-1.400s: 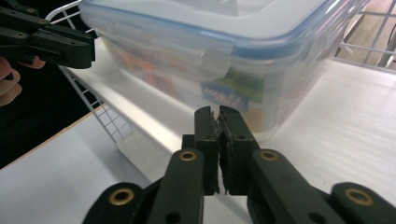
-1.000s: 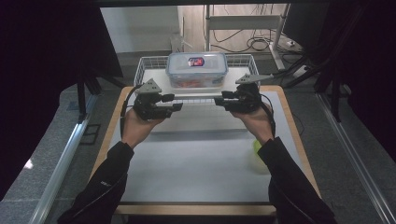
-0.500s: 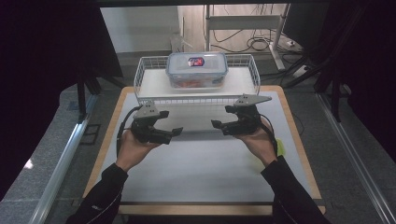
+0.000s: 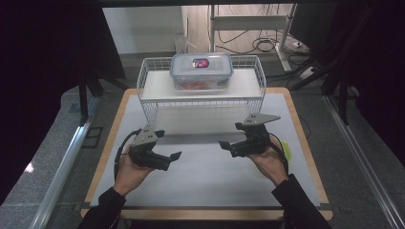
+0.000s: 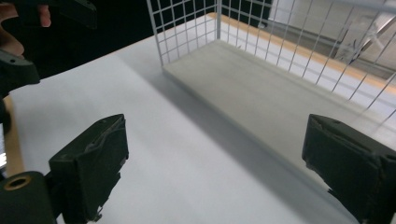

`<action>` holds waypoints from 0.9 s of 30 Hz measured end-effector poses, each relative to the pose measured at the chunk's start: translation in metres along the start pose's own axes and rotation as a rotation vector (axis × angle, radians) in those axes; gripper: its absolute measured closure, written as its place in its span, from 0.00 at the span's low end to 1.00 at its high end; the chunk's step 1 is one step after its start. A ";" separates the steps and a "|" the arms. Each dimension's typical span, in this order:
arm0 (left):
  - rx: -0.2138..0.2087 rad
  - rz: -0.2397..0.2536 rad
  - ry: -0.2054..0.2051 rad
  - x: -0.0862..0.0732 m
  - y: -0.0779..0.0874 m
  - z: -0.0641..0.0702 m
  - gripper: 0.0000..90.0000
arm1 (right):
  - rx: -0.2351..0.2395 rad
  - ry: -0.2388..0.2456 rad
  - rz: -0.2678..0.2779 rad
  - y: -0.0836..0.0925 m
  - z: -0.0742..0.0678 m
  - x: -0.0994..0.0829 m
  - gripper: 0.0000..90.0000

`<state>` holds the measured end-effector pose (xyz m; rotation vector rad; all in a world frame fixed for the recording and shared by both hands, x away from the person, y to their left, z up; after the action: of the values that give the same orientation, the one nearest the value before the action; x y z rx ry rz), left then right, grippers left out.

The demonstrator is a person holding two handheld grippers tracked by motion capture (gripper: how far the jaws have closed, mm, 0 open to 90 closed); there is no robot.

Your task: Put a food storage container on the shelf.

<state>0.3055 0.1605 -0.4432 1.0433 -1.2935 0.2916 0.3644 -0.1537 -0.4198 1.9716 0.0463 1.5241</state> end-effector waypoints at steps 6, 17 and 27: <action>0.022 0.001 0.017 -0.024 0.003 0.003 0.02 | -0.011 -0.001 -0.011 0.005 -0.006 -0.017 0.06; 0.019 -0.013 0.006 -0.054 0.008 0.013 0.01 | 0.001 0.011 -0.014 0.006 -0.019 -0.046 0.07; 0.012 -0.042 -0.045 -0.077 0.003 0.027 0.00 | -0.029 0.030 -0.051 0.006 -0.028 -0.069 0.07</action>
<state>0.2615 0.1690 -0.5119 1.0915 -1.3097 0.2460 0.3147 -0.1735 -0.4726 1.9113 0.0861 1.5132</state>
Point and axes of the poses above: each handheld gripper's, and its own axes: y roughly backward along the jaws, x roughly out of its top, z roughly to its right, the point moved 2 cm from there along -y, roughly forward along the jaws, and after that the axes turned 9 degrees about x, right-handed, at the moved point
